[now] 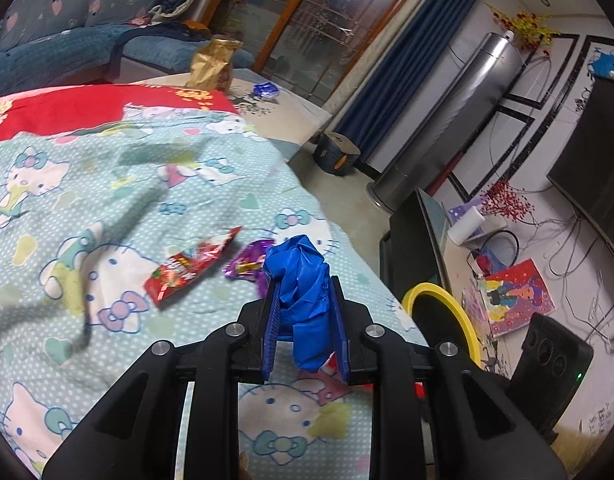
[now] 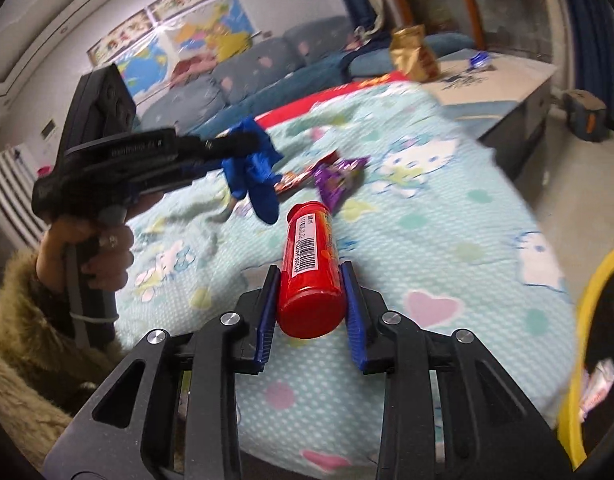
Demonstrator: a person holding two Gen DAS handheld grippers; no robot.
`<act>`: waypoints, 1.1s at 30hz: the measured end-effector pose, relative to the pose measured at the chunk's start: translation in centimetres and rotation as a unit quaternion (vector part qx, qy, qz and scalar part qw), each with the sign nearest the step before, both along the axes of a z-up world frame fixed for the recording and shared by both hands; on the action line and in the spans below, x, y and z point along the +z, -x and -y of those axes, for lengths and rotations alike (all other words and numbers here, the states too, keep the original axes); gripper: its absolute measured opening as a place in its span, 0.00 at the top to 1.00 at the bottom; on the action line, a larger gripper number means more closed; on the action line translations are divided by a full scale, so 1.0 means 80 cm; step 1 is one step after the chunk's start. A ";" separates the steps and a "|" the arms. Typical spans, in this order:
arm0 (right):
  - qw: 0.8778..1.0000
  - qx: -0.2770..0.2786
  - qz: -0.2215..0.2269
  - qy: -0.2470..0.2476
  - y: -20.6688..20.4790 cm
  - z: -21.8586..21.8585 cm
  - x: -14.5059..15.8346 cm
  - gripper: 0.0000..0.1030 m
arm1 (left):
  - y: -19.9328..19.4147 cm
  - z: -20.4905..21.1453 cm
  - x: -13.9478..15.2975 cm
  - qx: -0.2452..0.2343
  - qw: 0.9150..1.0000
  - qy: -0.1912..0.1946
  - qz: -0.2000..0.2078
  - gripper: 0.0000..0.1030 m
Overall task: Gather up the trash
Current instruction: 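Carry the red tube to the bin with the right tool while the left tool carries the glove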
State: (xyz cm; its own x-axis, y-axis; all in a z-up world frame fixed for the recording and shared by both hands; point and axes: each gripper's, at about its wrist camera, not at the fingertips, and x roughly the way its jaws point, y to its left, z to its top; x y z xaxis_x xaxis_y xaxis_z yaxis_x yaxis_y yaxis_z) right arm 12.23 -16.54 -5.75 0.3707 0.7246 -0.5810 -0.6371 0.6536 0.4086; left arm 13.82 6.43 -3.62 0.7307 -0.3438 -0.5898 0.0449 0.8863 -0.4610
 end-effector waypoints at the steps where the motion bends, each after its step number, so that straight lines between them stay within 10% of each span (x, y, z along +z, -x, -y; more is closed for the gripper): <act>1: 1.000 -0.010 0.003 -0.002 0.000 0.008 0.003 0.77 | -0.001 0.005 0.001 -0.004 1.000 -0.001 0.001 0.79; 33: 0.971 -0.237 0.014 0.006 -0.019 0.186 0.015 0.77 | -0.021 0.154 0.030 -0.129 0.990 -0.035 0.033 0.79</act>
State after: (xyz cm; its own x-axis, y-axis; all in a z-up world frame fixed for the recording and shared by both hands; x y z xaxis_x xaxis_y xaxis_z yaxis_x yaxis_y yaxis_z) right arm 13.75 -31.39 -4.57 0.6771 0.4610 -0.5736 -0.2733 0.8813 0.3856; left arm 15.53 -5.86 -1.22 0.6617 -0.4837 -0.5728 0.3025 0.8713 -0.3863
